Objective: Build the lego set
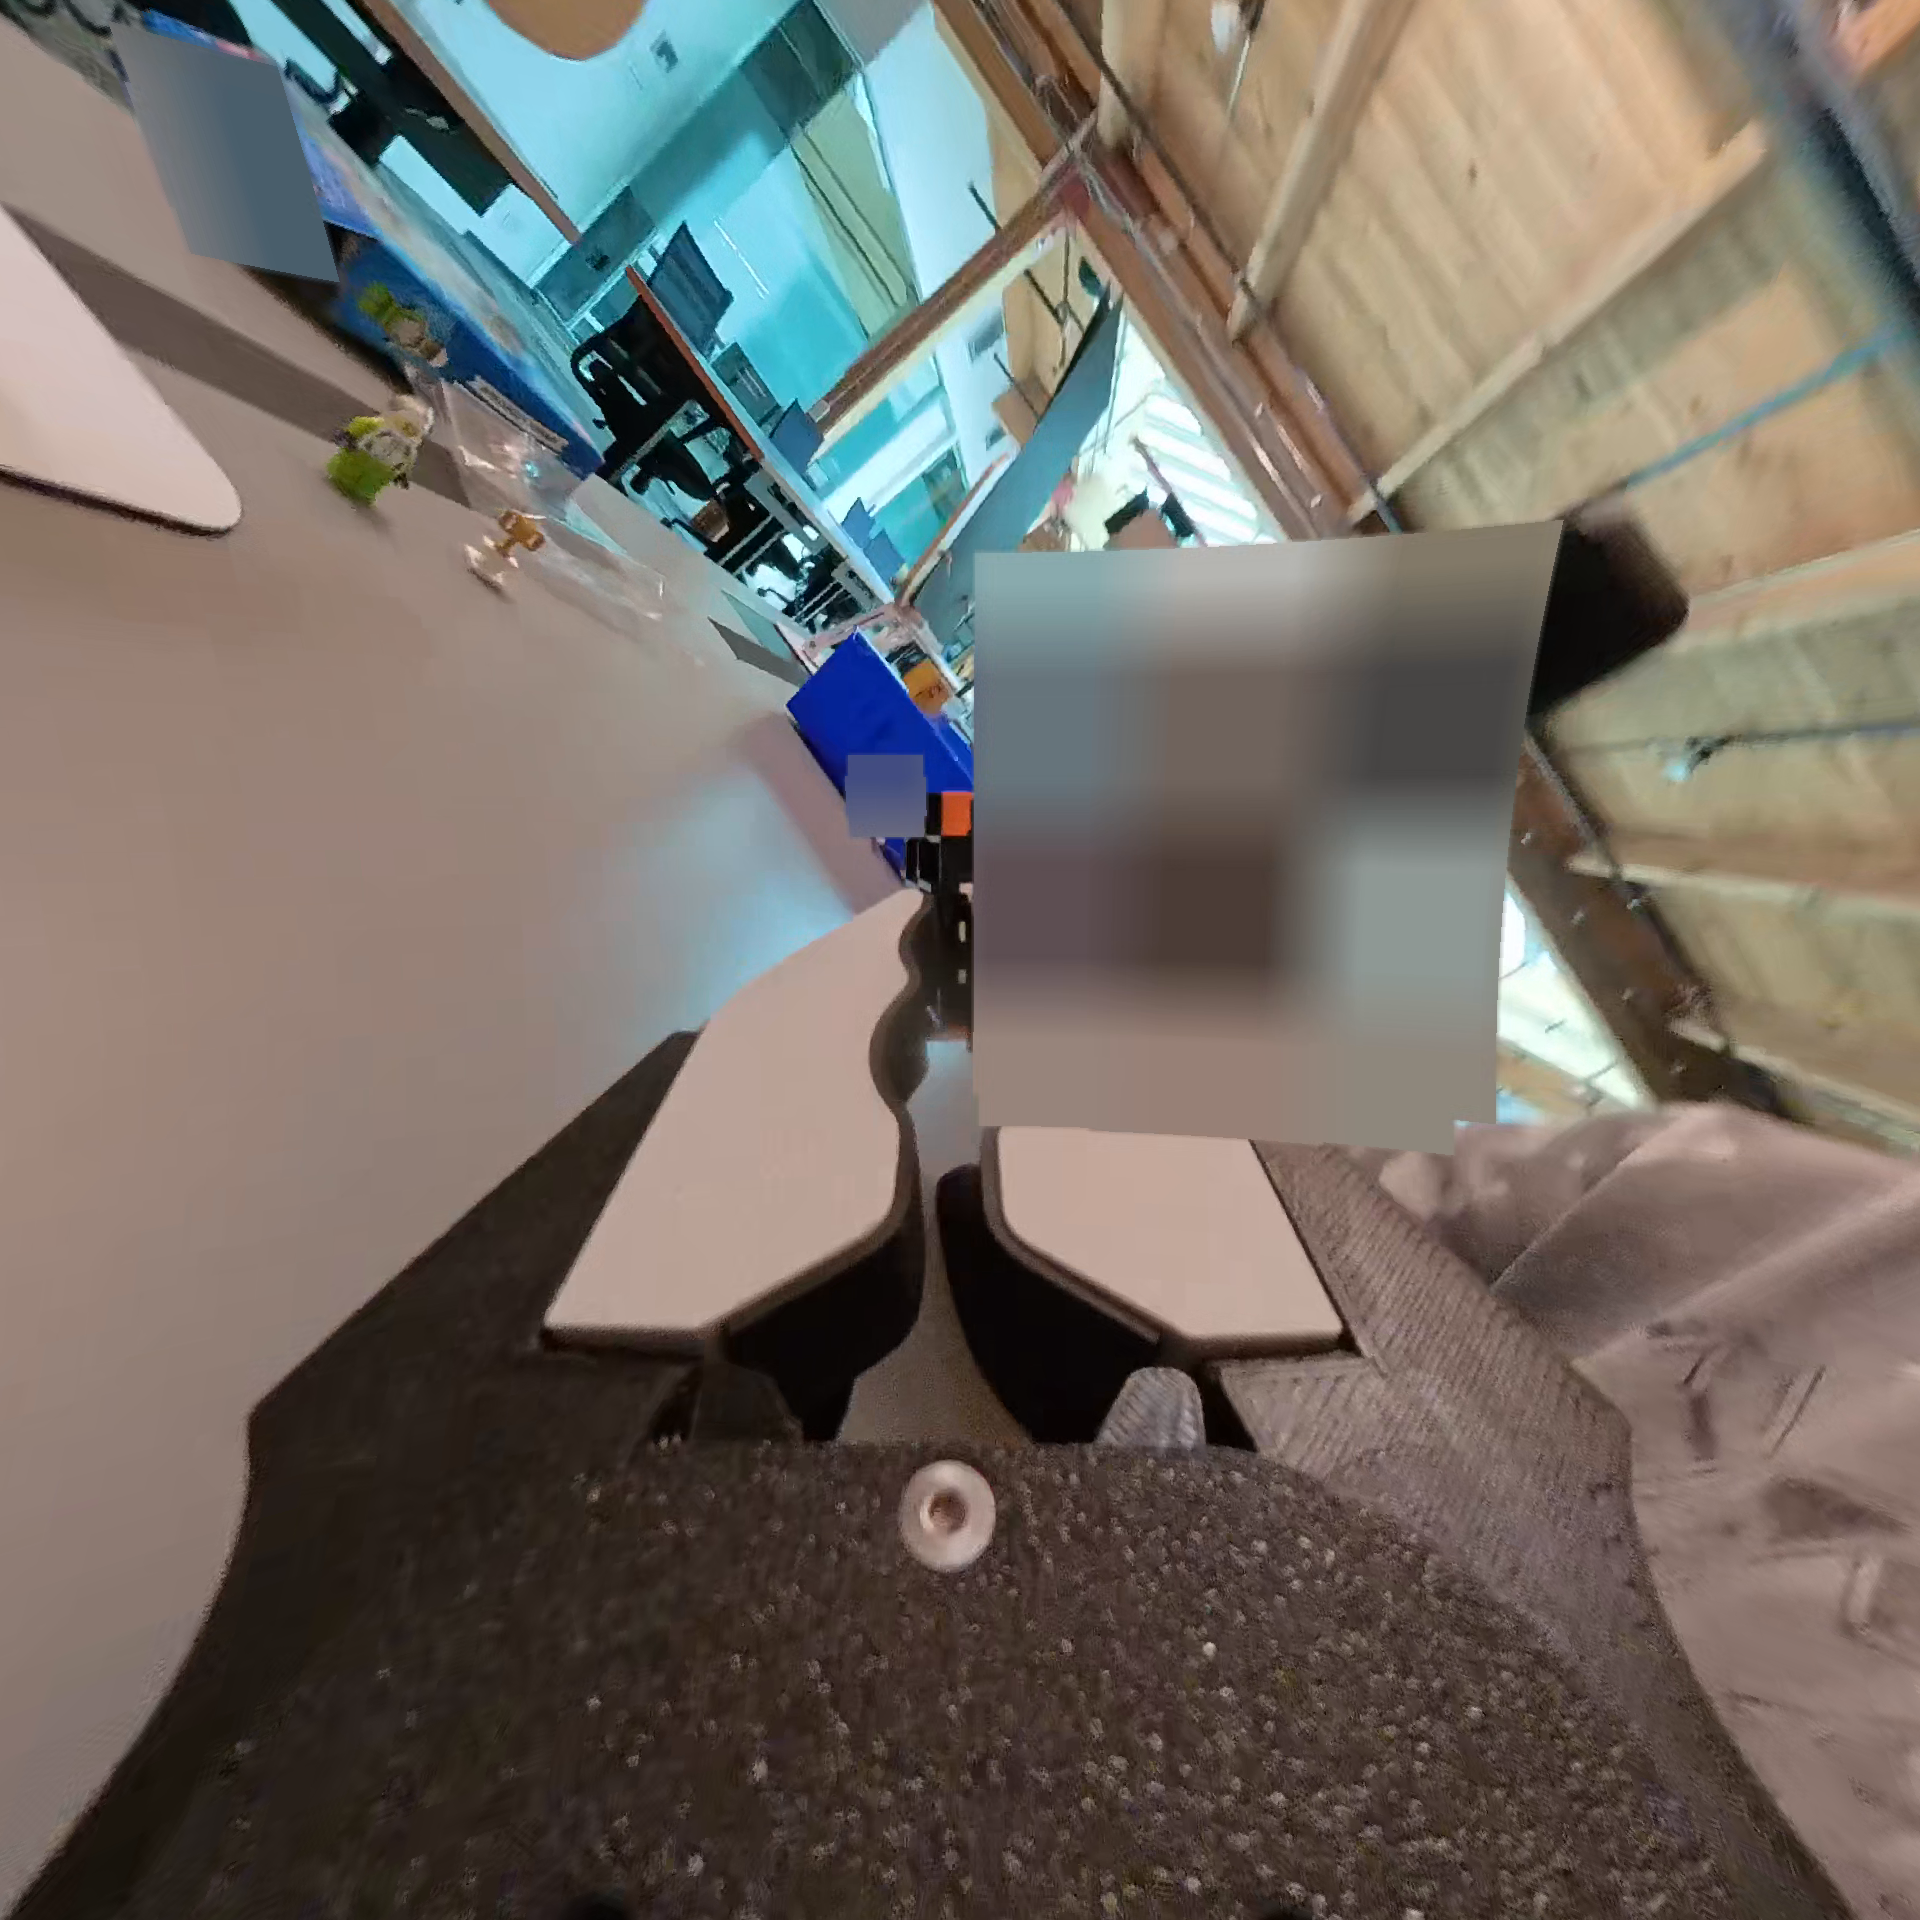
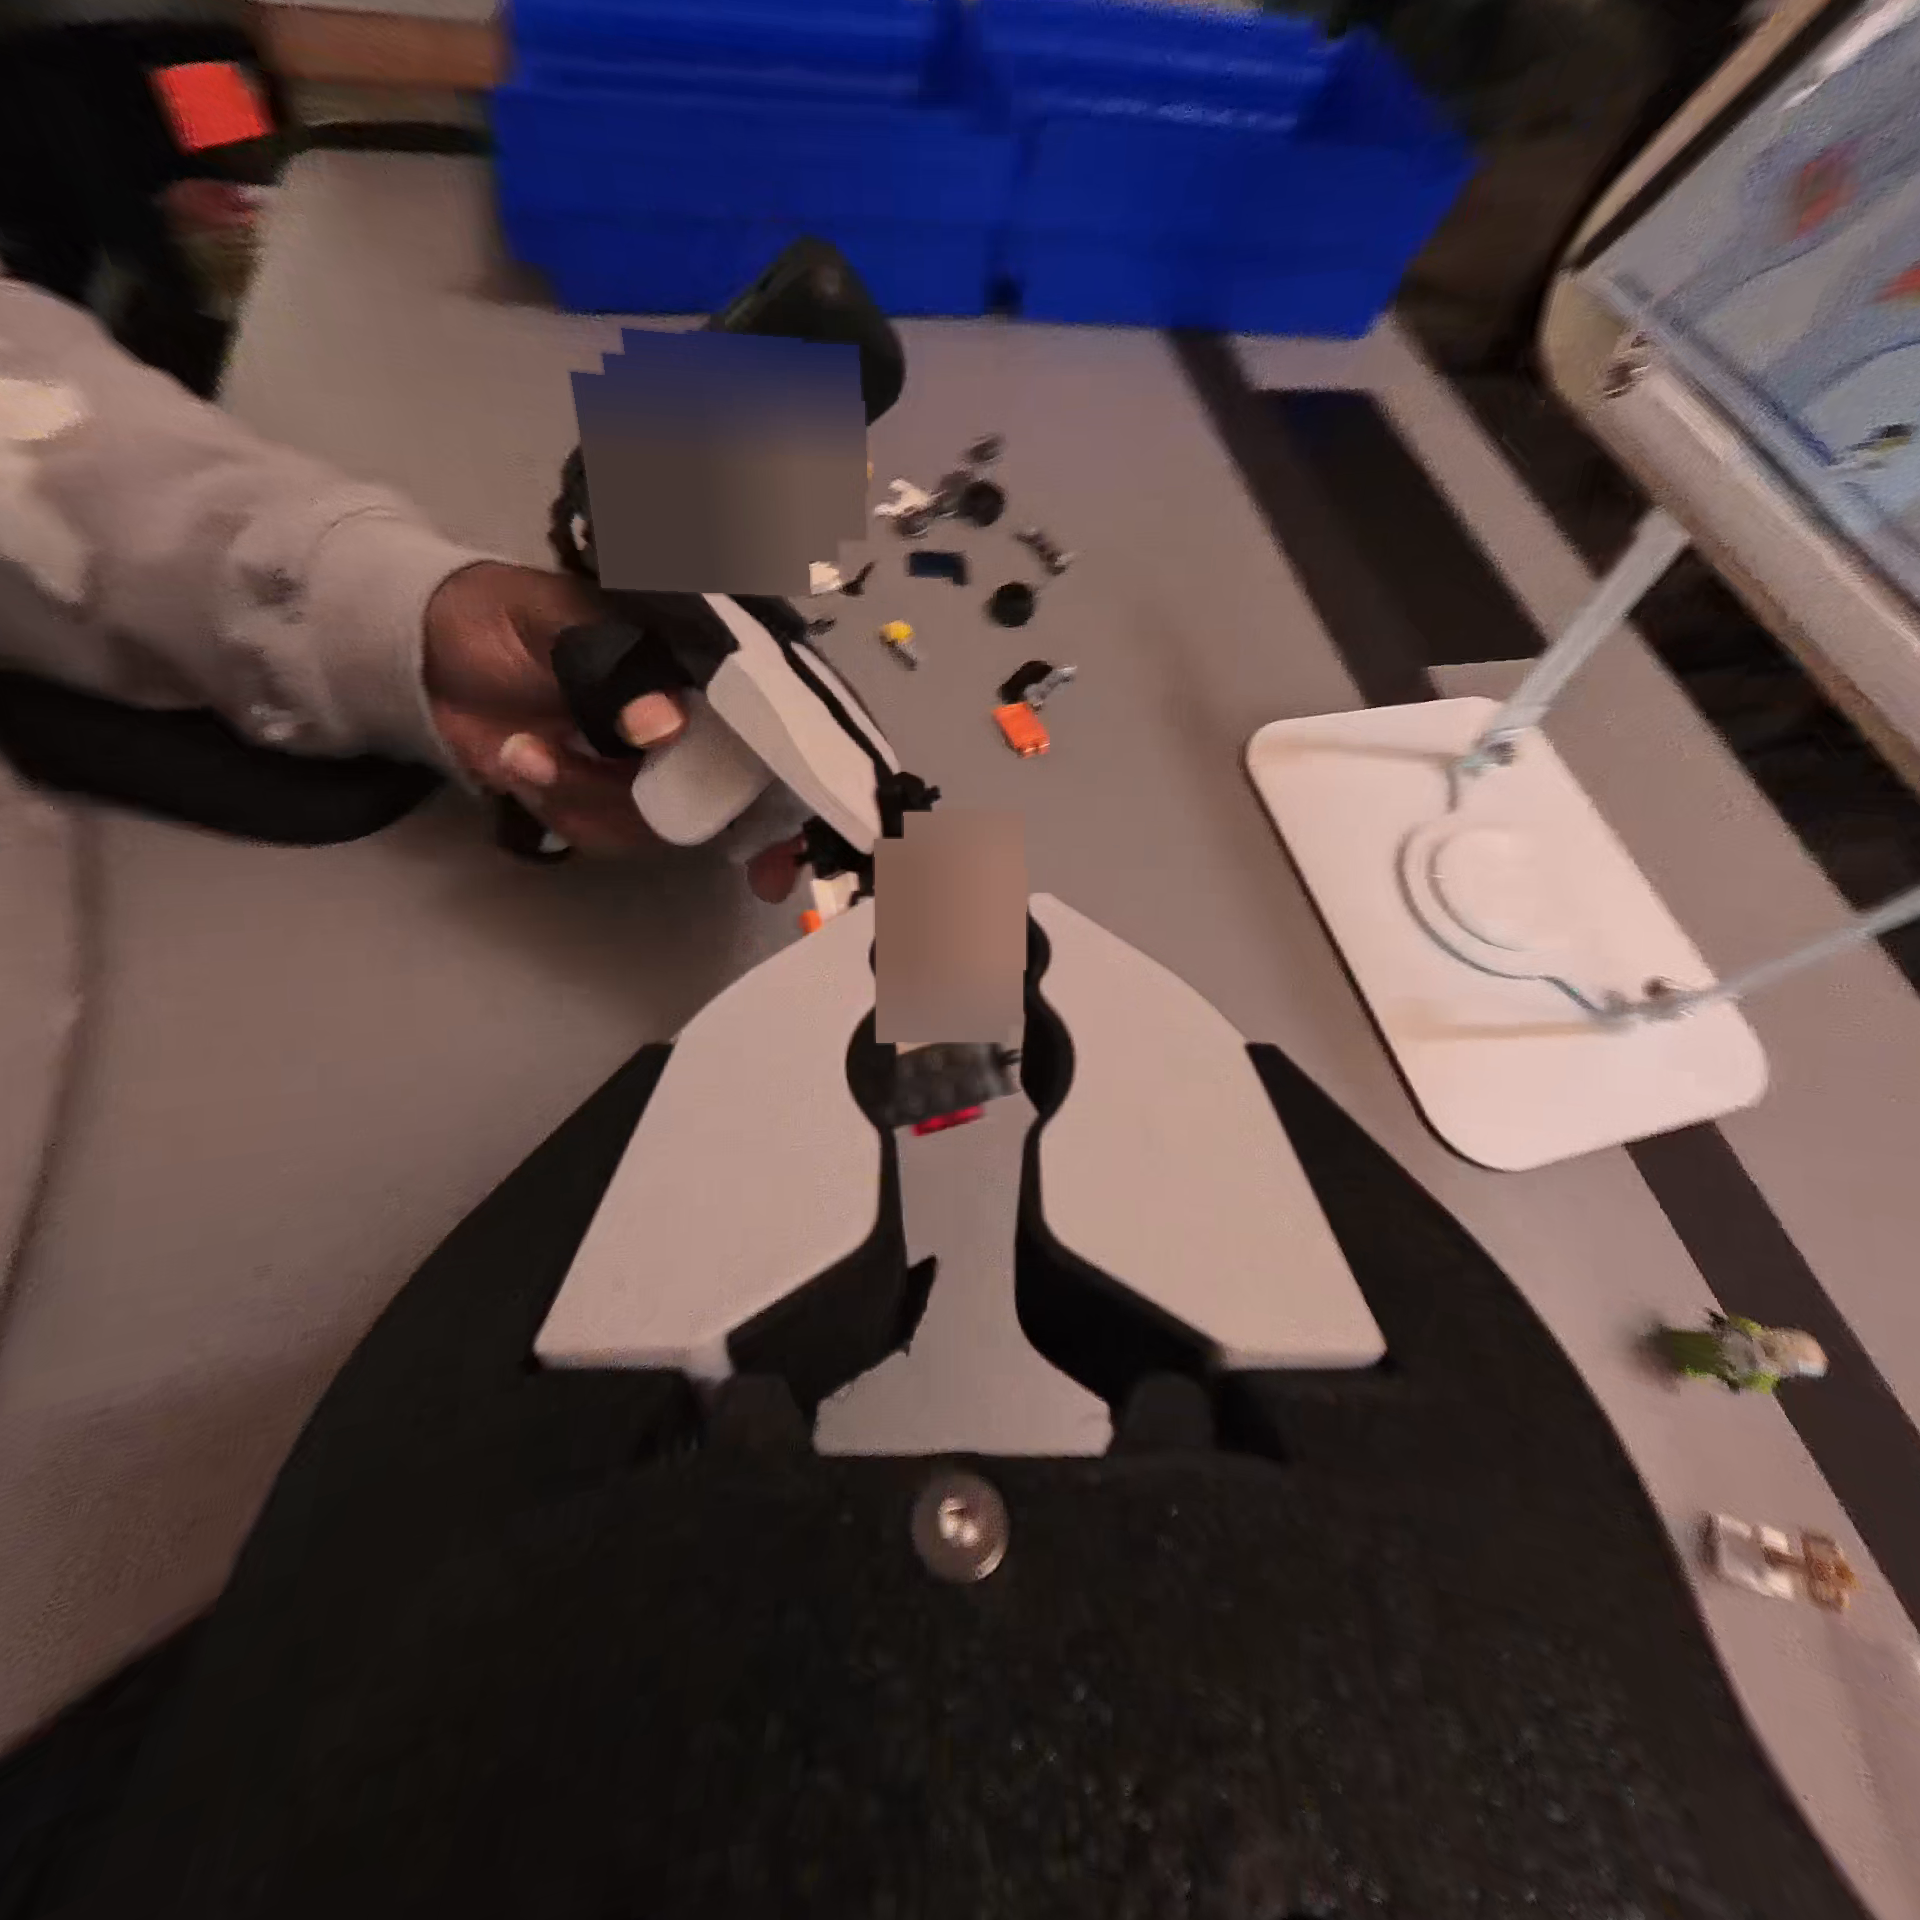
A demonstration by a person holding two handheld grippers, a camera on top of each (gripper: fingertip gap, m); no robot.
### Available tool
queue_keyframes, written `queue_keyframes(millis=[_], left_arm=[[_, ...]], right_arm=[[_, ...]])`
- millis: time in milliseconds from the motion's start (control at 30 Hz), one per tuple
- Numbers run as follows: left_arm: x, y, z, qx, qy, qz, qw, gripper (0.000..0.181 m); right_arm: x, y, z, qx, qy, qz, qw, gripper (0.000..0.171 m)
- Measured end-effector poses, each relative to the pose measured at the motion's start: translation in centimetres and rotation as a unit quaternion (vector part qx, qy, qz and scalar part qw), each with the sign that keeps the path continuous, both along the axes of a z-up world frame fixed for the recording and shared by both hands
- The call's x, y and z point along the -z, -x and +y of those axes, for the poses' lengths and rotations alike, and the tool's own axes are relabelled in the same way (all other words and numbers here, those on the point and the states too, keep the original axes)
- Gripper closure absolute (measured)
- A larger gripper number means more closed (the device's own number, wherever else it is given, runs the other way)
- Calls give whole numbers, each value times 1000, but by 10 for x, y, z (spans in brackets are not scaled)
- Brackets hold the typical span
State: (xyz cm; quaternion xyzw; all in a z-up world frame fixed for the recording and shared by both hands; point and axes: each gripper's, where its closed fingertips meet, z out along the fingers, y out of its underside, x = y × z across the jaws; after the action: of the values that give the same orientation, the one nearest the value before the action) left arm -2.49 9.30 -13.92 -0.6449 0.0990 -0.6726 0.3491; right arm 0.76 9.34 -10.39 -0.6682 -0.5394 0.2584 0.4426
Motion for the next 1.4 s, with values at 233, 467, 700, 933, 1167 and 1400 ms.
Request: queue_keyframes(millis=[233, 467, 700, 933, 1167, 1400], left_arm=[[3, 2, 3, 3, 90, -74, 993, 177], [1, 7, 8, 31, 141, -128, 981, 177], [5, -4, -4, 87, 172, -121, 974, 178], [6, -14, -16, 112, 169, -106, 973, 177], [-8, -10, -16, 70, -52, 17, 996, 139], [33, -17, -15, 33, -249, 255, 934, 130]], right_arm=[[28, 19, -16, 150, -34, 102, 983, 156], [6, -16, -21, 122, -169, 140, 968, 126], [49, -16, -17, 70, -147, 88, 983, 102], [41, -20, -24, 45, -116, 138, 983, 126], [32, -37, -13, 79, 36, 233, 969, 127], [43, -34, -6, 118, 134, 255, 950, 133]])
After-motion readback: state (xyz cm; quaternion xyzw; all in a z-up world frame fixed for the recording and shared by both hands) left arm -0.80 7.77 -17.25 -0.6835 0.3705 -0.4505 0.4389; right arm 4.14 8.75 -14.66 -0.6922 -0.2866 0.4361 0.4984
